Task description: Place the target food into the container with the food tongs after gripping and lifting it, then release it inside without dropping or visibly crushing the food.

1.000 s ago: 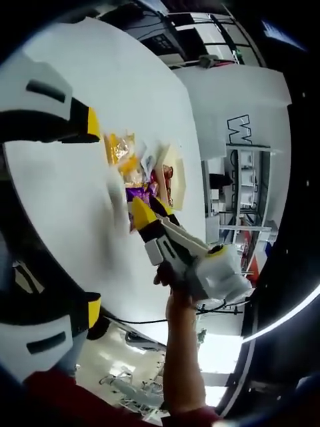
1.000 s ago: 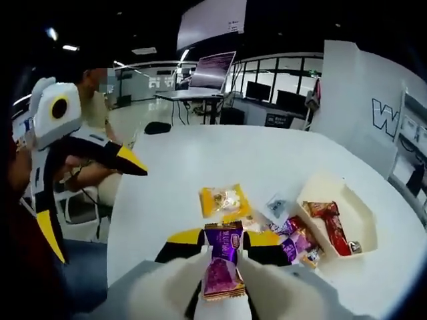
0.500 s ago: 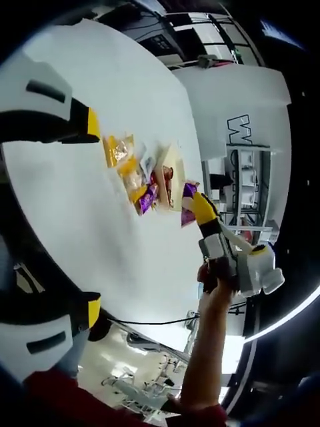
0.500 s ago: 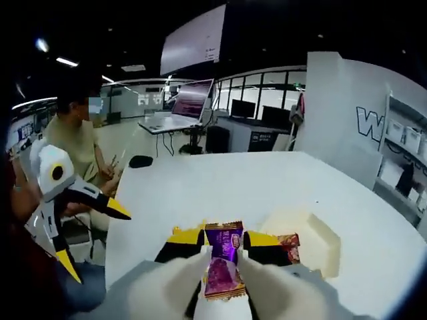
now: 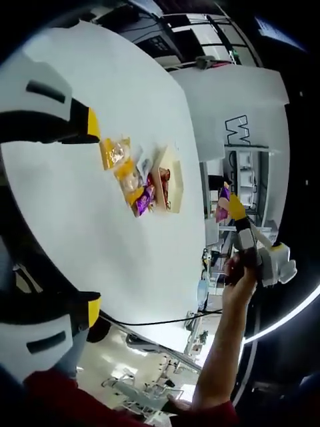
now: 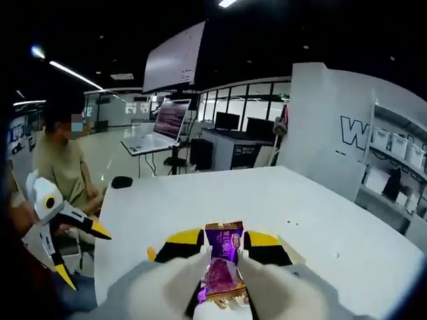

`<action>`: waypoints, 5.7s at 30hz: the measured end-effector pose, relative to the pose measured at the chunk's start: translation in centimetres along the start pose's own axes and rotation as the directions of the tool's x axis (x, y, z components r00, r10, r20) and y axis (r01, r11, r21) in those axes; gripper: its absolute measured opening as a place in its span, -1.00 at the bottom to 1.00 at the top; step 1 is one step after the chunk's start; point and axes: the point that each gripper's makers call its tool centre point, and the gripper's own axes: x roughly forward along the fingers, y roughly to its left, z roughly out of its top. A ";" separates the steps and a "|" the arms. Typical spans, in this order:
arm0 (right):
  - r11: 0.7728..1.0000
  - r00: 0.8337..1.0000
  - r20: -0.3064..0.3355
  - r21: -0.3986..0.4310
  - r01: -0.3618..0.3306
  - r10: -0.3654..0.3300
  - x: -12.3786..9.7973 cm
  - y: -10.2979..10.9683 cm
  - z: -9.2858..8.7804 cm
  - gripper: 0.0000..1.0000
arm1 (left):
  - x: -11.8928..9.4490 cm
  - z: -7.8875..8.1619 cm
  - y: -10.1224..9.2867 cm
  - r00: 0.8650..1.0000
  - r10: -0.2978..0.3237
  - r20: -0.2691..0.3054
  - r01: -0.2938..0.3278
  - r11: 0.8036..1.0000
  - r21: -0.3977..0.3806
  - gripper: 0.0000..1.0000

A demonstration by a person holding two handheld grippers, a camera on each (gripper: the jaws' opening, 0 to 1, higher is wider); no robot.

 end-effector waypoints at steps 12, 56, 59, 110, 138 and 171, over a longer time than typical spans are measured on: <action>0.998 0.998 0.012 -0.008 0.063 -0.063 1.0 -2.8 1.8 -0.64 | -0.4 0.0 0.1 1.000 0.004 -0.005 -0.004 1.000 0.003 0.78; 0.987 0.989 0.042 0.074 0.141 -0.144 -0.2 -5.5 -0.4 -0.59 | -0.9 1.0 0.0 1.000 0.014 -0.007 -0.014 0.999 0.034 0.77; 0.988 0.989 0.038 0.068 0.138 -0.141 -0.3 -5.1 -0.7 -0.58 | -0.9 1.1 0.0 1.000 0.012 -0.007 -0.012 0.999 0.035 0.77; 0.978 0.995 -0.073 0.202 -0.045 0.061 2.5 3.5 -9.4 -0.58 | -0.2 0.7 -0.4 1.000 -0.002 0.000 0.002 0.999 0.034 0.74; 0.976 0.978 -0.179 0.206 -0.065 0.103 4.4 6.4 -14.9 -0.58 | -0.7 0.5 -0.3 1.000 0.003 -0.003 -0.003 0.999 0.038 0.72; 0.982 0.966 -0.233 0.179 -0.067 0.109 2.3 4.6 -14.9 -0.56 | -0.4 1.2 -0.4 1.000 0.001 -0.001 -0.001 0.999 0.049 0.71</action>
